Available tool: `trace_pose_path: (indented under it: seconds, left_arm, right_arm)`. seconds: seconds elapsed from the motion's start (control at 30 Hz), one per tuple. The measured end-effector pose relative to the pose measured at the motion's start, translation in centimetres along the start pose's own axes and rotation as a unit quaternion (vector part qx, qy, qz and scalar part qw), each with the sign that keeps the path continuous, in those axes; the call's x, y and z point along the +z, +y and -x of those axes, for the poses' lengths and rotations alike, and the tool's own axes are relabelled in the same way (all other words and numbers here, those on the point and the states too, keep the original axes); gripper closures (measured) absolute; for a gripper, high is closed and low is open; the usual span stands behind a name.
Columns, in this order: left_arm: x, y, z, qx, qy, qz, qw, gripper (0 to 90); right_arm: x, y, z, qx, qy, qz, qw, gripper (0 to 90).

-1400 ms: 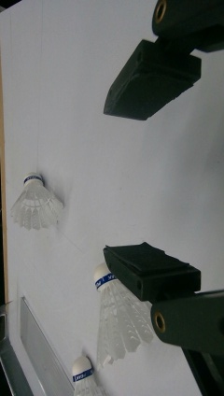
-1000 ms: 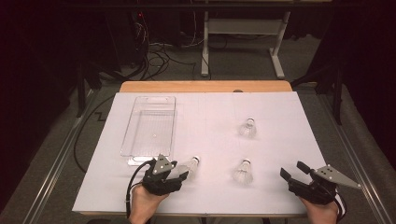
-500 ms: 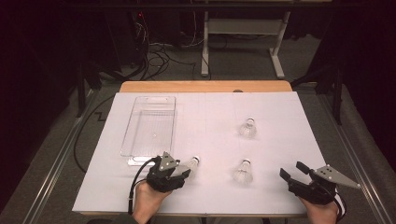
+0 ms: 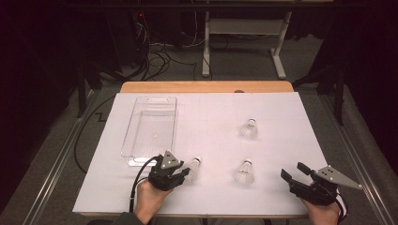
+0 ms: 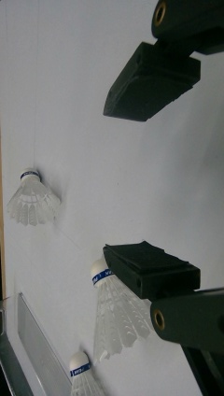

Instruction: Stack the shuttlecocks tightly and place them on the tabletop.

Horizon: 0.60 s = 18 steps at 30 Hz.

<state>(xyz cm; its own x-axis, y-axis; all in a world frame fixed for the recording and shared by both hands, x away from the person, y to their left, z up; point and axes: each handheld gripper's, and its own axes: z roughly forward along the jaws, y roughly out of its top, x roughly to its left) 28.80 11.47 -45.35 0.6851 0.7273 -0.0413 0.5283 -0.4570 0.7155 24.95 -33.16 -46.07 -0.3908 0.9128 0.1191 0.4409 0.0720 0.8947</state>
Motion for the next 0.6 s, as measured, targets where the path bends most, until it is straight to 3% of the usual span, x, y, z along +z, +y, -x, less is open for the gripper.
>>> trace_pose_path:
  seconds: [0.6]
  left_arm:
    - [0.37,0.15,-0.2,0.0,-0.006,-0.014,0.9999,80.0]
  right_arm:
    - [-0.02,0.0,-0.04,0.0,0.001,0.0,1.0,28.9]
